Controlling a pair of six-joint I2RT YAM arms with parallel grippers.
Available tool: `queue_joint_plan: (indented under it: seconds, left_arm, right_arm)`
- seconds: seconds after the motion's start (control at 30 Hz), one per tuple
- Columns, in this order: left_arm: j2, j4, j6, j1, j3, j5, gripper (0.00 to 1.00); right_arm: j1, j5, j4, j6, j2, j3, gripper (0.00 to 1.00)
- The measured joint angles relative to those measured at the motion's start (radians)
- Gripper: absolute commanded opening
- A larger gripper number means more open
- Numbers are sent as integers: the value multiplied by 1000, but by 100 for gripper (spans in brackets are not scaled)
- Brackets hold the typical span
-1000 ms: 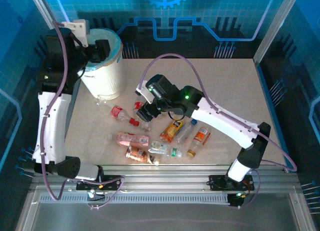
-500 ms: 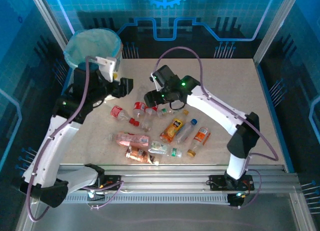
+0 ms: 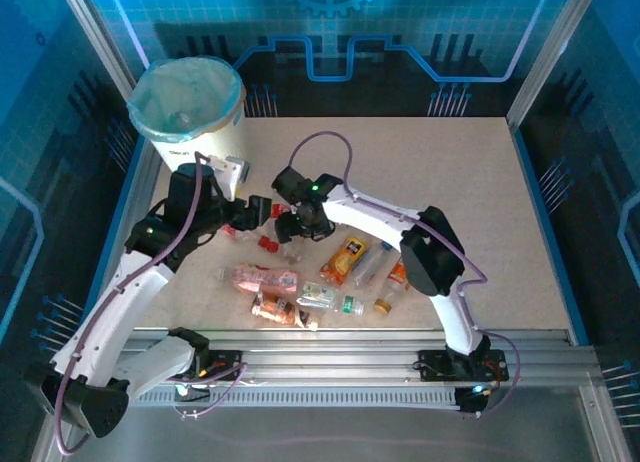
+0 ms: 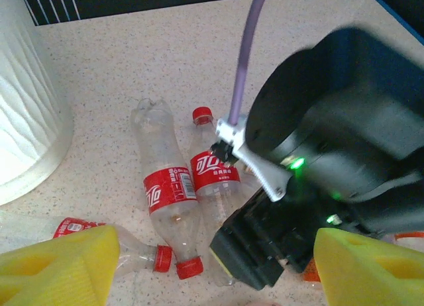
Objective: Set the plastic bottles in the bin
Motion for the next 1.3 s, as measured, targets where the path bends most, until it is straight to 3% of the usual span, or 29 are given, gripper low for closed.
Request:
queue_joint_plan:
  seconds: [0.37, 0.57, 0.83, 1.07, 1.3]
  left_arm:
    - [-7, 45, 0, 0, -27, -21, 80]
    - [-10, 54, 0, 0, -45, -22, 80]
    - [-10, 61, 0, 0, -45, -23, 80]
    - [-10, 63, 0, 0, -45, -23, 80]
    - [-10, 58, -3, 0, -39, -26, 80]
  right_arm:
    - [14, 32, 12, 77, 65, 16, 80]
    - [9, 22, 46, 101, 68, 6, 74]
    - [-8, -14, 94, 134, 69, -37, 75]
    - [-12, -28, 121, 151, 70, -39, 60]
    - [-12, -24, 159, 158, 46, -85, 57]
